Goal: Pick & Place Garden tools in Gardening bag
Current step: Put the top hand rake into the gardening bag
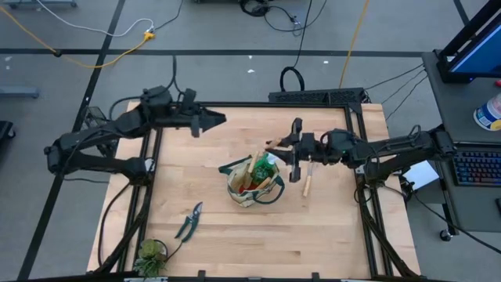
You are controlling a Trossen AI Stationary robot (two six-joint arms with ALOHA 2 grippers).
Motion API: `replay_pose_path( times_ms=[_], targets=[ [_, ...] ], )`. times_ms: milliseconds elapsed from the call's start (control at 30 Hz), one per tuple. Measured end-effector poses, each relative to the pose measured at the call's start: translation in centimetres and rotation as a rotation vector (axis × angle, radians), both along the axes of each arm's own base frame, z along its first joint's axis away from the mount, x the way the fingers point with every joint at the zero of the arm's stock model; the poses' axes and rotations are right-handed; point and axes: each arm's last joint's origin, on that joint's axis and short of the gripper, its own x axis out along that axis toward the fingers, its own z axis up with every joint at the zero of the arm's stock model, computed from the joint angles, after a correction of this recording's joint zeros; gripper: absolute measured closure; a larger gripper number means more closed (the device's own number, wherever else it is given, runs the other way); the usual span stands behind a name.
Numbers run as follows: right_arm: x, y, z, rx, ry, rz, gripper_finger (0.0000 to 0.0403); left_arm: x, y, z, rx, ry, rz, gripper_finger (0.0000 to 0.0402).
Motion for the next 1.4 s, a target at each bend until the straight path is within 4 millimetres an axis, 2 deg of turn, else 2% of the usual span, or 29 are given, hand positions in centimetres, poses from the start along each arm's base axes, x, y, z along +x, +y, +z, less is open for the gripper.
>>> replay_pose_path(
  times_ms=[300, 567, 800, 967, 1267, 1400],
  targets=[
    [1.6, 0.6, -0.5, 0.199, -0.106, 0.16, 0.0342, -2.5, -1.0, -0.9, 0.106, 0.185, -0.03, 0.0236],
    [4.4, 1.1, -3.2, 0.24, -0.076, 0.247, 0.0342, -3.3, -1.4, -1.0, 0.244, 0.221, -0.076, 0.0236],
    [6.4, 1.3, -6.0, 0.231, -0.028, 0.246, 0.0342, -4.3, -2.3, -0.7, 0.308, 0.23, -0.082, 0.0236],
    [7.3, 1.7, -7.6, 0.188, 0.02, 0.26, 0.0342, -4.3, -3.6, -0.7, 0.336, 0.263, -0.026, 0.0236],
    [8.6, 1.7, -10.6, 0.177, 0.119, 0.245, 0.0342, -3.8, -7.0, -0.5, 0.374, 0.238, -0.044, 0.0236],
    [8.9, 1.7, -11.5, 0.184, 0.155, 0.242, 0.0342, -3.3, -8.5, -1.1, 0.385, 0.192, -0.053, 0.0236]
  ],
)
